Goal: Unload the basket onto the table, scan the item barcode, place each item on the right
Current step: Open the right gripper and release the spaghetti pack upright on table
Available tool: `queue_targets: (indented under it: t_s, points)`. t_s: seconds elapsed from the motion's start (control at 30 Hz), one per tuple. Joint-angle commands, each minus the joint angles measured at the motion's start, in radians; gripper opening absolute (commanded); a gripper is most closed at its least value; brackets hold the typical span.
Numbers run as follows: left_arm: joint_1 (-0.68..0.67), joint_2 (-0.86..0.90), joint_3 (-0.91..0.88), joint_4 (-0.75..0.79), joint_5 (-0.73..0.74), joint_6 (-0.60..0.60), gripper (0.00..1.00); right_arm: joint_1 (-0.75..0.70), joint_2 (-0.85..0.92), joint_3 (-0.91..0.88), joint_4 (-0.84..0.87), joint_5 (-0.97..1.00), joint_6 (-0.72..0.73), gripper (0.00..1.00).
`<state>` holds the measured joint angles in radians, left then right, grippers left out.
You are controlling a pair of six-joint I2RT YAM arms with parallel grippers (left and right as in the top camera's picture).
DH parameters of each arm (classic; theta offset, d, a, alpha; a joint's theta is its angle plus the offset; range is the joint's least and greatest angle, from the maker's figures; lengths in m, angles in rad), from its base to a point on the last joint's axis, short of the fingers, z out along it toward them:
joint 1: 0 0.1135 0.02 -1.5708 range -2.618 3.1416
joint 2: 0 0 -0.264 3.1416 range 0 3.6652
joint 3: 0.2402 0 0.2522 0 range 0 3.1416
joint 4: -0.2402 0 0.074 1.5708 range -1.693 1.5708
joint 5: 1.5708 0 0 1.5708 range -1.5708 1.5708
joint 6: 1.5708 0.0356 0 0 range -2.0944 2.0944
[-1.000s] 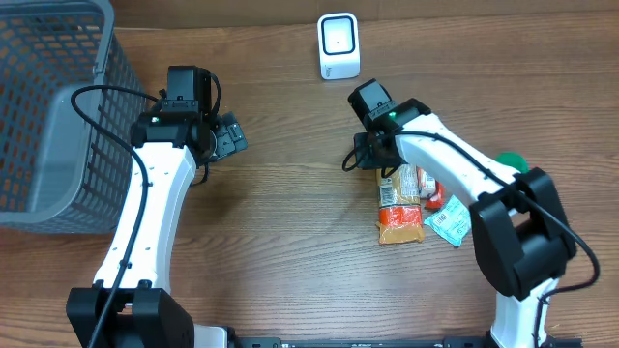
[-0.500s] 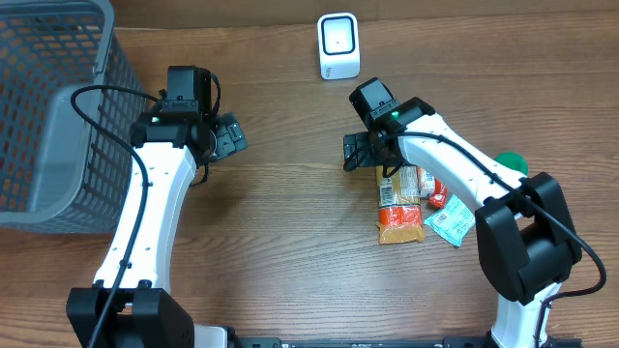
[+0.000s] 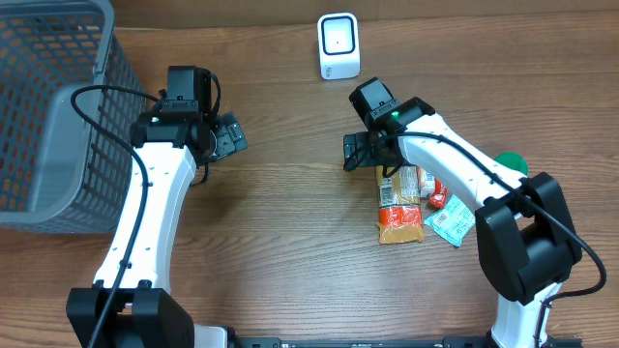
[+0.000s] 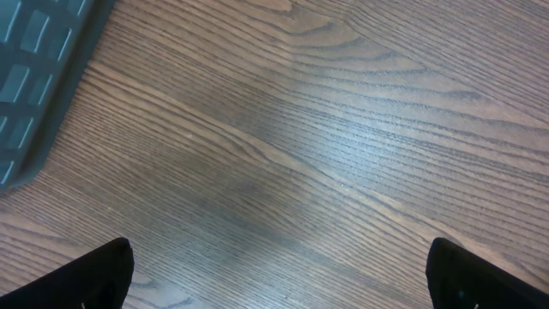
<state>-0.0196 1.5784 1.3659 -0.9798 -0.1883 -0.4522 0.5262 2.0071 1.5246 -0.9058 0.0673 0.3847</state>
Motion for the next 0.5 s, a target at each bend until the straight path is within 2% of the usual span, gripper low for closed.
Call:
queue_targets:
  t_s: [0.0, 0.47]
  points:
    - [0.000, 0.005, 0.002, 0.001, -0.010, 0.011, 1.00, 0.002, -0.029, -0.009, 0.003, 0.010, 0.001, 1.00]
    - [0.000, 0.005, 0.002, 0.001, -0.010, 0.011, 1.00, 0.038, -0.040, -0.016, 0.018, 0.002, 0.002, 1.00]
